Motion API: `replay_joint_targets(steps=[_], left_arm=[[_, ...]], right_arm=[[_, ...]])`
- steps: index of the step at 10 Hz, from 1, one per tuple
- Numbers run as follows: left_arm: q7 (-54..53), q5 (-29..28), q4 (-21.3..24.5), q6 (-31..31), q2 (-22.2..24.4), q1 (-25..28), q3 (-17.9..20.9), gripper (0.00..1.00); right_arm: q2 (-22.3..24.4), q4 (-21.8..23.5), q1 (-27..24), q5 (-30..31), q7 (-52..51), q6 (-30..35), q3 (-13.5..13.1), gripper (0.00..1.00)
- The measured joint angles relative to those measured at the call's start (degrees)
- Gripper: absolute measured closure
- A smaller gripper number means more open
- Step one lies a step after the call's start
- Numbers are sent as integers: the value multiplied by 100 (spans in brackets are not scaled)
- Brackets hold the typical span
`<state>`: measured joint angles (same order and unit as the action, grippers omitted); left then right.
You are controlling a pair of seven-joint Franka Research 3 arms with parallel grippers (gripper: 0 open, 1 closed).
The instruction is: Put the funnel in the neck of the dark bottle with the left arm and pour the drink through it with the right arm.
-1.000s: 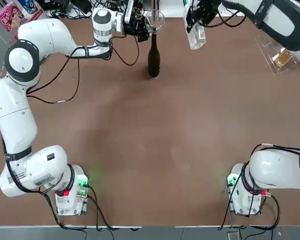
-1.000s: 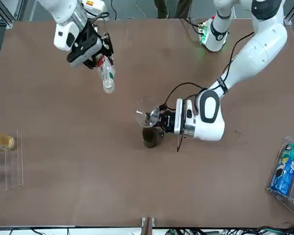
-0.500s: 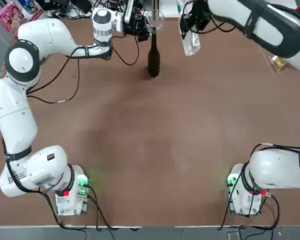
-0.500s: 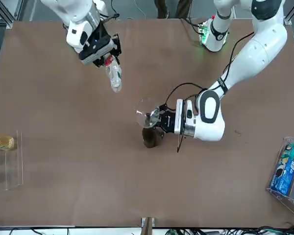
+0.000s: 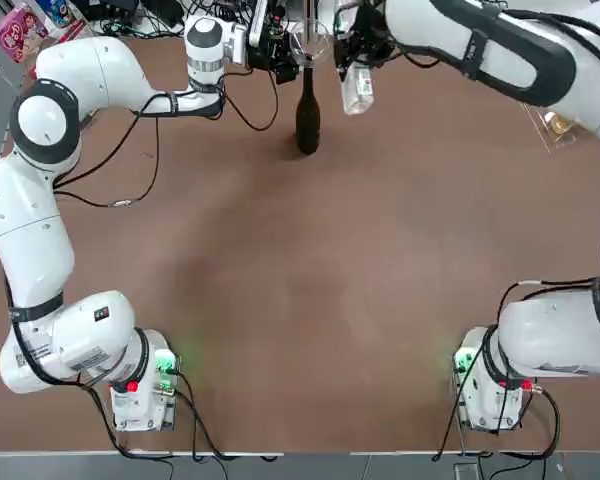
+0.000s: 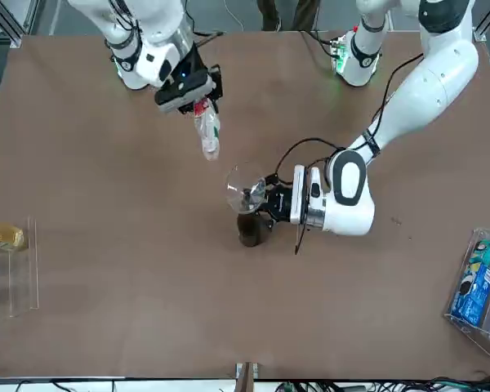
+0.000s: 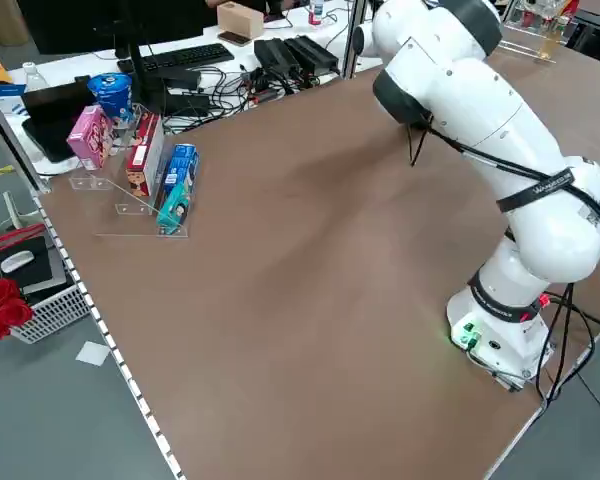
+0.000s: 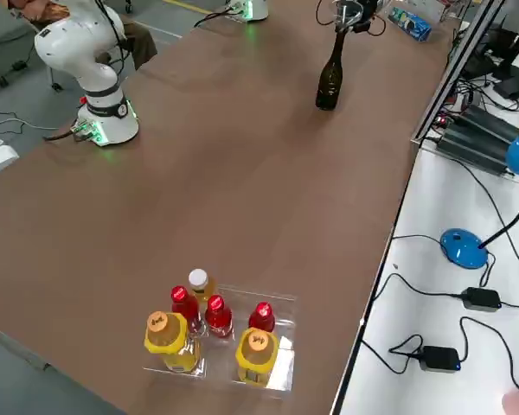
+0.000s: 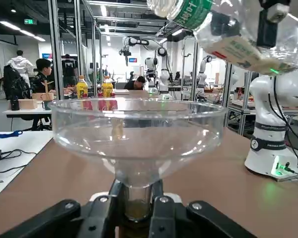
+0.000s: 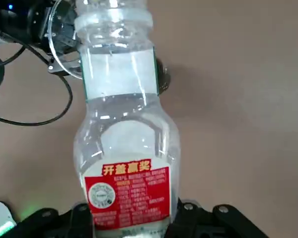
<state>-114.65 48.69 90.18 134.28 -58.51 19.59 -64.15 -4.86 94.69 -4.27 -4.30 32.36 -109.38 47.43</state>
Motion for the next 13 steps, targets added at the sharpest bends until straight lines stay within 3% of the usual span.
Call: replay_joint_targets(steps=[2, 7, 13], left_arm=[[0, 4, -6, 0, -2, -2, 3, 75], [0, 8, -12, 0, -3, -5, 6, 75], [0, 11, -19, 0, -3, 0, 10, 75]], right_arm=[[-510, -252, 170, 360, 426, 13, 170, 54], [-1361, -1045, 558, 483, 853, 505, 199, 54], [-1701, -1340, 684, 492, 1452, 556, 229, 54]])
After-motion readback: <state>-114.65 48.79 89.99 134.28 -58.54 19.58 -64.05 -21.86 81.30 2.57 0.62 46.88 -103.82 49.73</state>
